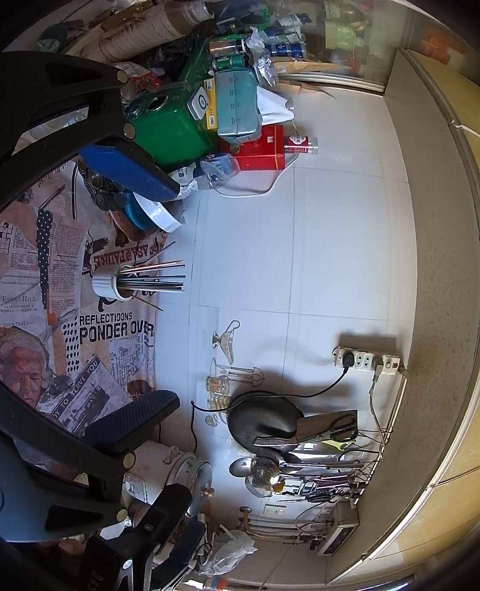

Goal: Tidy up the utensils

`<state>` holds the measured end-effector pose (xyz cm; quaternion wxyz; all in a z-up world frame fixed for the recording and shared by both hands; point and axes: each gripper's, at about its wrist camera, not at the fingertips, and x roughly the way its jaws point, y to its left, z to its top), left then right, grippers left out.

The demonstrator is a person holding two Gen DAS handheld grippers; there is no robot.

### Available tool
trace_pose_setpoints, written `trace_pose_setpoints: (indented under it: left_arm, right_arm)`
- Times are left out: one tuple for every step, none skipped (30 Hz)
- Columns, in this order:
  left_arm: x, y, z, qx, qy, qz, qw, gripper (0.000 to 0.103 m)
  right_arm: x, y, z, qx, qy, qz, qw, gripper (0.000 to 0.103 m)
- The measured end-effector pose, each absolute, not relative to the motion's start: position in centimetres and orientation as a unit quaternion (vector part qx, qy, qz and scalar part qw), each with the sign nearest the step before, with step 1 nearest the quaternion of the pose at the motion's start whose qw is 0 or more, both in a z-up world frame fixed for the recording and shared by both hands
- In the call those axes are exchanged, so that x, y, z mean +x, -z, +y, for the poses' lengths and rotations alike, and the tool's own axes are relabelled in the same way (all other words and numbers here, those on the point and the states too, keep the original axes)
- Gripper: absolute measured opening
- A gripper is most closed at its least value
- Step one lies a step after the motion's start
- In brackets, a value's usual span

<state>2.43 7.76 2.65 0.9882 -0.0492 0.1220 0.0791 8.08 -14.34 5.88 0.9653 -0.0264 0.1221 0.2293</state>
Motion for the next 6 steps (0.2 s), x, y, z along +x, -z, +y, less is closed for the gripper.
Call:
trace_pose_setpoints:
  left_arm:
    - [2.45, -2.62, 7.8, -0.049, -0.08, 0.121, 0.988, 0.102]
    - [2.54, -2.6, 7.81, -0.049, -0.08, 0.121, 0.988, 0.102]
    - [2.65, -2.58, 7.84, -0.048, -0.08, 0.122, 0.988, 0.102]
    - [2.76, -2.55, 7.85, -0.047, -0.08, 0.123, 0.988, 0.102]
    - [2.91, -2.52, 7.87, -0.046, -0.08, 0.124, 0.988, 0.102]
    - [3.0, -2.49, 7.91, -0.045, -0.08, 0.125, 0.988, 0.102]
  right_arm:
    - [8.14, -5.9, -14.34, -0.025, -0.23, 0.122, 0.965, 0.103]
    - [8.18, -5.89, -14.27, -0.025, -0.229, 0.121, 0.965, 0.103]
    - [8.25, -5.88, -14.27, -0.024, -0.23, 0.121, 0.965, 0.103]
    - [8.36, -5.88, -14.27, -0.024, -0.231, 0.122, 0.965, 0.103]
    - [8.49, -5.88, -14.26, -0.023, -0.232, 0.122, 0.965, 0.103]
    - [8.64, -5.89, -14.24, -0.022, -0.232, 0.122, 0.965, 0.103]
